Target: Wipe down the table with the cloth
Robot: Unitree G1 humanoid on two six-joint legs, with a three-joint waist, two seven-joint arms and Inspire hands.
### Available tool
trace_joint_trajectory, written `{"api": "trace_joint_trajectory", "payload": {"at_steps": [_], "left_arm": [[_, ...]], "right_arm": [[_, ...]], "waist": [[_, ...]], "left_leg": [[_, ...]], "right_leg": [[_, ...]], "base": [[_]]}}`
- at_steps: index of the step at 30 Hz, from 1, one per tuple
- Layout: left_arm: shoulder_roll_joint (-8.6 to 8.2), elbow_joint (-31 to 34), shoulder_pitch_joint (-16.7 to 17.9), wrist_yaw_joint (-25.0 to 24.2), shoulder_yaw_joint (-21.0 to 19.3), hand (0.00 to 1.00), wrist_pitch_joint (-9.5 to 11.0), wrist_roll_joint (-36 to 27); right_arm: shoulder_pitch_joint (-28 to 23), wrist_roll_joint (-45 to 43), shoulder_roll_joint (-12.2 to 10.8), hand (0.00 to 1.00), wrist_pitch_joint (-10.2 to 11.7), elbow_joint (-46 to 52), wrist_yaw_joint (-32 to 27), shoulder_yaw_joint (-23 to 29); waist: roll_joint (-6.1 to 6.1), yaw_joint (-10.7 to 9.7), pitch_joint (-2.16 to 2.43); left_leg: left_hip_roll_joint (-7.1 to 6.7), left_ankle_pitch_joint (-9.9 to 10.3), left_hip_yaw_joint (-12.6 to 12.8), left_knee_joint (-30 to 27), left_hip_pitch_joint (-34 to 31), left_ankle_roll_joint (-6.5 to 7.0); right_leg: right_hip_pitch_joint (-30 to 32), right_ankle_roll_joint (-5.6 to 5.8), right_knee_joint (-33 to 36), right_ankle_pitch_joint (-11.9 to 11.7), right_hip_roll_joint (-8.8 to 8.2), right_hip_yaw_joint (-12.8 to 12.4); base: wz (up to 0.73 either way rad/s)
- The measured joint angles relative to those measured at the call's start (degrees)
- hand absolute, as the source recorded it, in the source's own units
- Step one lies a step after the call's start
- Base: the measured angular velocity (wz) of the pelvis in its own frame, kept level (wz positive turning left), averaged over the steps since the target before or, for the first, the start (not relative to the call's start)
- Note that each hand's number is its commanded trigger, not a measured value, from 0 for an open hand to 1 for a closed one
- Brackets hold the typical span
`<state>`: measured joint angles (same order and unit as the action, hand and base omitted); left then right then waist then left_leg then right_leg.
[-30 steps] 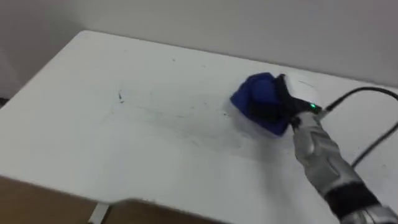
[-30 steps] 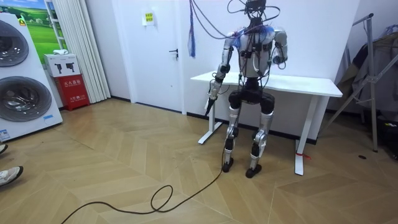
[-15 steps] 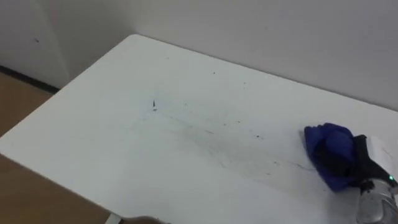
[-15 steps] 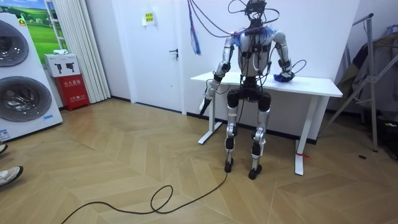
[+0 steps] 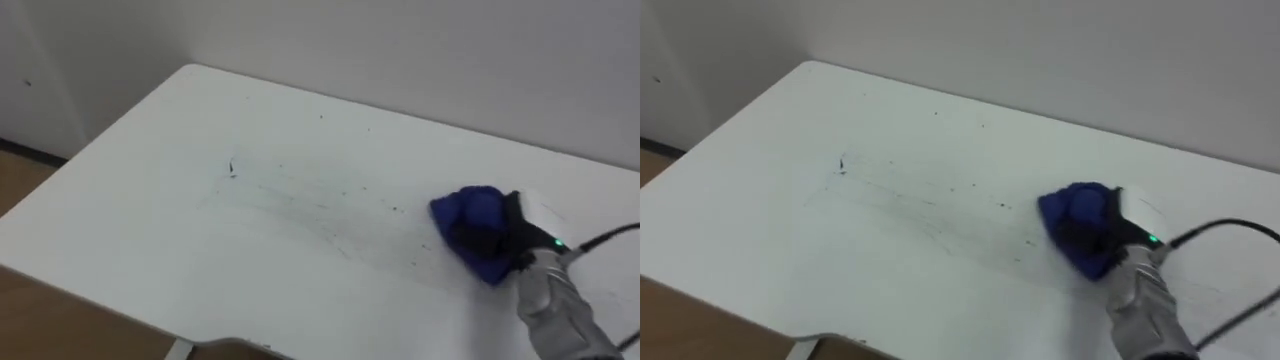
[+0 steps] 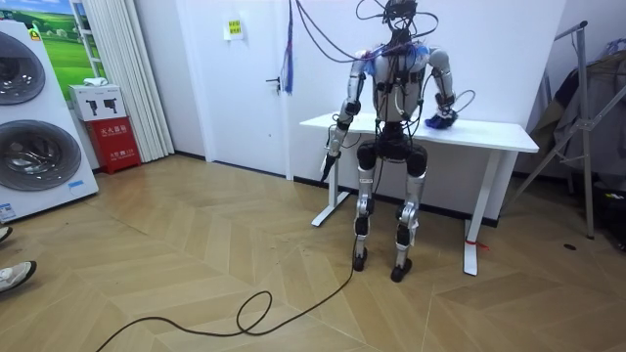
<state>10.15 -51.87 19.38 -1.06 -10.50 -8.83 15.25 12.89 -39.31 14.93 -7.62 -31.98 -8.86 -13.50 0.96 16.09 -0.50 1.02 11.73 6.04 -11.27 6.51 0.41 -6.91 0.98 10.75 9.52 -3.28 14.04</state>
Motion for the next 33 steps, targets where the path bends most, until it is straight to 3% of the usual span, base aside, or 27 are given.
{"api": "trace_joint_trajectory", "payload": {"at_steps": [2, 3, 6, 7, 9, 11, 12, 14, 15, 16, 21, 24, 25, 27, 28, 29, 30, 32, 33], "left_arm": [[-0.06, 0.3, 0.6, -0.1, 0.7, 0.00, 0.0, -0.1], [-0.13, 0.3, 1.1, -0.1, 0.6, 0.00, 0.0, -0.1], [-0.20, 0.3, 3.8, -0.1, 0.5, 0.00, 0.0, 0.0], [-0.21, 0.3, 4.4, -0.1, 0.5, 0.00, 0.0, 0.2], [-0.32, 0.3, 4.4, -0.1, -0.2, 0.00, 0.1, 1.3], [-0.48, 0.4, 4.4, -0.1, -3.1, 0.00, 0.5, 4.3], [-0.44, 0.5, 4.4, 0.1, -4.1, 0.00, 0.5, 5.1], [-0.12, 1.1, 4.5, 1.8, -7.2, 0.00, 0.7, 7.0], [-0.06, 1.2, 4.5, 2.1, -7.9, 0.00, 0.7, 7.3], [-0.03, 1.6, 4.6, 2.2, -9.6, 0.00, 0.7, 8.4], [0.03, 2.9, 4.6, 2.1, -9.4, 0.00, 0.7, 9.1], [0.03, 2.9, 3.7, 2.3, -8.5, 0.00, 1.1, 8.6], [0.04, 3.0, 3.3, 2.8, -7.2, 0.00, 1.1, 7.0], [-0.03, 2.6, 3.2, 3.4, -4.6, 0.00, 1.1, 5.4], [-0.27, 1.5, 2.6, 3.4, -3.3, 0.00, 1.1, 5.1], [-0.69, 0.5, 1.6, 3.4, -2.7, 0.00, 0.9, 5.0], [-0.93, 0.0, 1.1, 3.4, -2.5, 0.00, 0.7, 4.9], [-0.94, -0.4, 0.8, 2.9, -1.5, 0.00, 0.4, 4.9], [-0.92, -0.4, 0.5, 2.8, -1.1, 0.00, 0.3, 4.7]], "right_arm": [[1.9, -1.2, -0.1, 1.00, 0.9, 0.0, 1.6, -2.9], [2.0, -1.4, -0.2, 1.00, 1.4, -0.2, 1.5, -2.9], [-1.6, -1.2, -0.1, 1.00, 6.1, -2.4, -1.8, -0.8], [-4.2, -0.8, -0.2, 1.00, 8.7, -3.5, -5.0, 0.5], [-9.7, -0.7, -0.2, 1.00, 12.4, -3.5, -10.5, 4.1], [-17.2, 0.7, -0.2, 1.00, 16.4, -3.5, -16.9, 10.5], [-18.9, 1.3, -0.2, 1.00, 17.1, -3.5, -18.6, 12.1], [-24.5, 3.6, 0.5, 1.00, 17.8, -3.7, -23.7, 18.4], [-25.5, 4.0, 0.7, 1.00, 17.8, -4.2, -24.5, 19.8], [-27.2, 4.4, 1.1, 1.00, 18.0, -5.6, -25.9, 22.5], [-28.9, 10.8, 4.1, 1.00, 18.1, -11.8, -27.4, 25.5], [-26.9, 11.1, 4.5, 1.00, 17.3, -13.5, -26.0, 26.0], [-25.1, 11.9, 4.5, 1.00, 16.0, -13.5, -24.8, 25.3], [-22.7, 13.4, 4.4, 1.00, 12.7, -12.8, -23.7, 23.6], [-20.1, 13.4, 3.6, 1.00, 9.9, -12.3, -22.3, 23.0], [-16.7, 13.6, 2.6, 1.00, 6.3, -12.2, -21.0, 22.1], [-14.5, 13.3, 2.1, 1.00, 4.5, -12.0, -20.0, 21.0], [-6.4, 8.5, -0.4, 1.00, 0.0, -8.8, -13.6, 13.2], [-4.4, 7.0, -0.9, 1.00, -0.3, -7.3, -12.0, 10.9]], "waist": [[-0.07, 2.0, -0.04], [-0.11, 2.0, -0.05], [-0.18, 0.0, -0.03], [-0.16, -1.6, 0.02], [0.16, -3.5, -0.01], [0.59, -5.1, 0.58], [0.56, -5.8, 0.70], [0.48, -8.2, 1.59], [0.43, -8.8, 1.63], [0.29, -9.9, 1.99], [0.92, -11.8, 2.19], [0.84, -11.4, 2.22], [0.69, -11.2, 2.25], [0.69, -11.0, 2.15], [0.47, -10.2, 2.09], [0.19, -8.3, 1.95], [-0.03, -7.2, 1.78], [-0.02, -4.7, 1.06], [0.00, -4.5, 0.73]], "left_leg": [[-0.07, -0.2, -0.3, 0.2, 0.0, -0.04], [-0.18, -0.2, -0.8, 0.3, 0.0, -0.03], [-0.59, -0.2, -2.4, 0.4, 0.6, 0.05], [-1.03, -0.2, -3.0, 0.4, 1.3, 0.05], [-1.85, -0.2, -3.0, 0.6, 2.1, 0.12], [-2.88, -0.2, -2.5, 0.7, 2.5, 0.18], [-2.90, -0.1, -2.1, 0.7, 2.5, 0.34], [-3.03, 0.6, -0.5, 0.7, 2.2, 1.88], [-3.01, 0.8, -0.4, 0.7, 2.2, 2.20], [-3.01, 1.1, -0.5, 0.8, 2.6, 2.59], [-2.85, 1.8, 0.0, -0.4, 2.8, 2.96], [-2.76, 1.8, 0.3, -0.6, 3.0, 3.05], [-2.66, 1.8, 0.8, -0.7, 3.1, 3.06], [-2.46, 1.8, 1.6, -0.6, 3.2, 3.08], [-1.95, 1.8, 2.8, -0.6, 3.2, 3.01], [-1.68, 1.8, 3.3, -0.5, 3.0, 2.97], [-1.67, 1.7, 3.0, -0.5, 2.9, 3.03], [-1.57, 1.7, 1.4, -0.7, 1.8, 3.02], [-1.55, 1.8, 0.9, -1.2, 1.2, 3.03]], "right_leg": [[0.0, 0.11, -0.2, 0.2, -0.07, 0.5], [-0.1, 0.15, -0.2, 0.2, -0.11, 0.7], [-1.6, 0.18, -0.6, 0.2, -0.44, 2.1], [-3.2, 0.30, -1.4, 0.3, -0.77, 2.6], [-4.8, 1.35, -2.1, 0.9, -1.64, 2.9], [-5.3, 2.82, -2.0, 1.8, -2.84, 2.4], [-5.4, 3.01, -2.0, 1.9, -3.02, 2.6], [-5.6, 3.38, -2.0, 2.2, -3.28, 2.5], [-5.7, 3.40, -2.0, 2.1, -3.27, 2.4], [-6.2, 3.48, -1.9, 2.1, -3.33, 2.3], [-6.2, 3.70, -0.9, 1.6, -3.34, 1.6], [-6.2, 3.72, -0.9, 0.9, -3.29, 1.8], [-6.1, 3.68, -0.9, 0.7, -3.22, 1.7], [-5.8, 3.55, -1.0, 0.4, -3.16, 1.6], [-5.2, 3.28, -0.9, -0.1, -2.71, 0.6], [-4.0, 2.68, -0.7, -0.8, -2.22, -0.3], [-3.7, 2.37, -0.6, -1.3, -1.79, -0.6], [-0.9, 1.16, 0.6, -2.3, -0.96, 0.5], [-0.1, 1.04, 1.2, -2.3, -0.91, 1.0]], "base": [[0.11], [0.22], [0.37], [0.55], [0.44], [0.04], [0.04], [-0.03], [-0.07], [-0.10], [-0.11], [-0.09], [-0.20], [-0.30], [-0.69], [-0.88], [-1.15], [-0.92], [-0.29]]}}
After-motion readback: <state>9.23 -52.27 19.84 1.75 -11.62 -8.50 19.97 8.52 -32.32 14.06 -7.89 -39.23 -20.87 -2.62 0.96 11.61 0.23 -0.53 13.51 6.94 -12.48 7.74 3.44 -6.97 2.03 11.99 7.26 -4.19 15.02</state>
